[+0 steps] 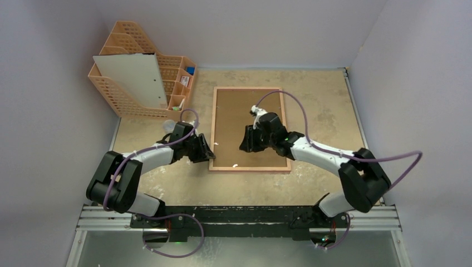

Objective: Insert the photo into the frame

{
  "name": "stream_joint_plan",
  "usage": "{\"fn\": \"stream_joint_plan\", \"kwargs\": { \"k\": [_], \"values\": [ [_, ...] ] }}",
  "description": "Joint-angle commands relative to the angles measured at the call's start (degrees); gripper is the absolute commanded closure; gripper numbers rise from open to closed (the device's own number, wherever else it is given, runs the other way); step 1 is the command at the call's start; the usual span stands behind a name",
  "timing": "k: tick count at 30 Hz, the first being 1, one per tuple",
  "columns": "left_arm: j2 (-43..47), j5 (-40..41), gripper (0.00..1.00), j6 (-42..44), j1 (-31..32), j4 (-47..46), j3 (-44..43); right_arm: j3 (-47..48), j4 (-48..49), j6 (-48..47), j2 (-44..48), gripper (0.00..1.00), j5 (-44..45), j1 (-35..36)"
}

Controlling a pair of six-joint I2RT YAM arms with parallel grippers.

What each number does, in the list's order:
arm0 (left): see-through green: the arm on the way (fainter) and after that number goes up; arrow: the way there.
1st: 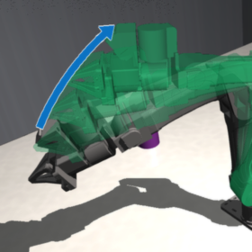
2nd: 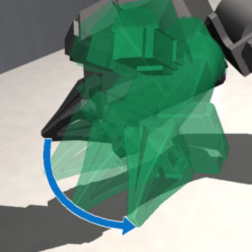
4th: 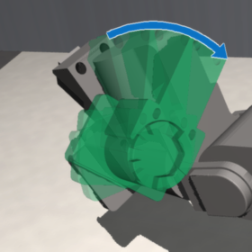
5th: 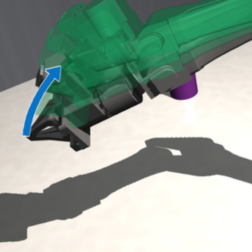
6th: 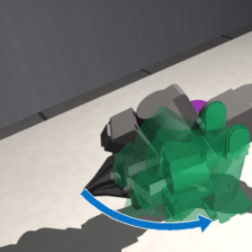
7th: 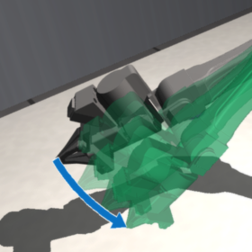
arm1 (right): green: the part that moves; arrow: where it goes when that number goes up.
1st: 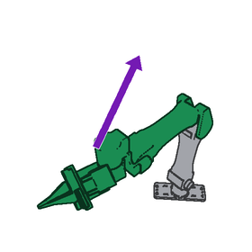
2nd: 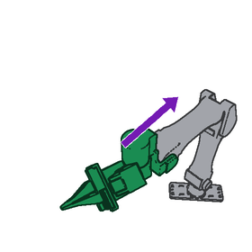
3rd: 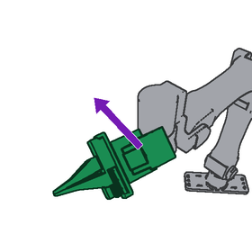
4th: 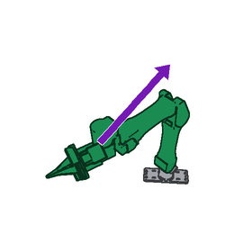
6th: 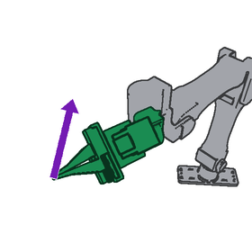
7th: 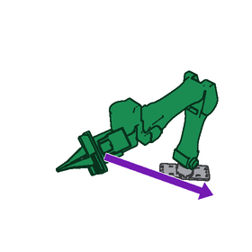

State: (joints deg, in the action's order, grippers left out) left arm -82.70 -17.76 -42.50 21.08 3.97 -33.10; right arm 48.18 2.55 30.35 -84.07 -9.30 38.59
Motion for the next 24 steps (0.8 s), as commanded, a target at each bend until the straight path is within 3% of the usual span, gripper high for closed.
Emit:
{"fn": "stream_joint_plan", "kwargs": {
  "k": [1, 5, 8, 11, 18, 24],
  "values": [
    [0.06, 5.51, 0.61, 0.85, 0.01, 5.19, 1.55, 2.24, -7.49, 5.27, 1.52, 0.59, 17.23, -9.65],
    [0.04, 5.84, 0.54, 0.93, 0.01, 5.45, -0.35, 3.3, -11.97, 4.12, -0.85, 0.54, 21.44, -18.95],
    [-0.82, 6.49, 0.49, 1.63, 0.01, 5.36, -3.32, 3.83, -13.56, 4.24, -2.05, 0.32, 27.04, -20.99],
    [-3.22, 9.21, 0.41, 2.51, 0.01, 6.0, -6.17, 3.31, -13.57, 4.56, -2.94, 0.22, 29.32, -22.07],
    [-8.91, 9.65, 0.38, 4.09, 0.01, 4.57, -12.05, 1.65, -10.6, 3.3, -6.33, 0.22, 19.86, -23.16],
    [-12.27, 4.51, 0.38, 4.44, 0.01, 1.99, -15.69, -0.2, -8.19, 3.12, -7.32, 0.31, 11.06, -23.46]
  ]
}}
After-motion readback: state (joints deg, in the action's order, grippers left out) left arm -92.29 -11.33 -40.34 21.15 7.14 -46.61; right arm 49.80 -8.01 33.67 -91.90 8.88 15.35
